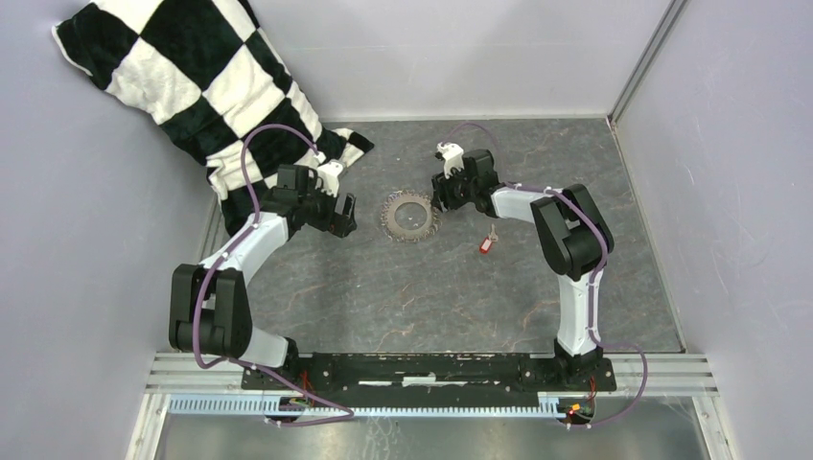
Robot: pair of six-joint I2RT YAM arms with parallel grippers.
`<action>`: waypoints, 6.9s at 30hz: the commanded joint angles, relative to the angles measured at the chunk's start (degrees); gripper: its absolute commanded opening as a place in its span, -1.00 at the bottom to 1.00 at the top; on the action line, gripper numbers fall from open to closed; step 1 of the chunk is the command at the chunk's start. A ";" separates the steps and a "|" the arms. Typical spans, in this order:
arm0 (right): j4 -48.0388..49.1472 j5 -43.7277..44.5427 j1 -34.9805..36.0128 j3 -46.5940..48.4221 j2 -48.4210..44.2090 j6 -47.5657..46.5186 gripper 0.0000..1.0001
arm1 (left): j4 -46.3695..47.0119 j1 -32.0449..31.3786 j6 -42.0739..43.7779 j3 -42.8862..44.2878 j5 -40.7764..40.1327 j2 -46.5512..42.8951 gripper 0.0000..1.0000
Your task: Put the keys on the keyring
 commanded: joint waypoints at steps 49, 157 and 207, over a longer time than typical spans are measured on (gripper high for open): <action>-7.47 -29.74 14.42 -7.94 -37.81 -7.14 -0.99 | -33.27 -6.86 25.22 21.54 38.57 -14.38 0.68; 2.06 -34.71 27.49 2.92 -43.25 10.53 -0.99 | -28.01 -14.04 14.81 16.69 47.74 -35.41 -0.15; -12.16 -29.33 27.90 5.86 -47.28 2.64 0.12 | -18.52 -14.00 18.30 9.83 41.17 -43.48 -0.96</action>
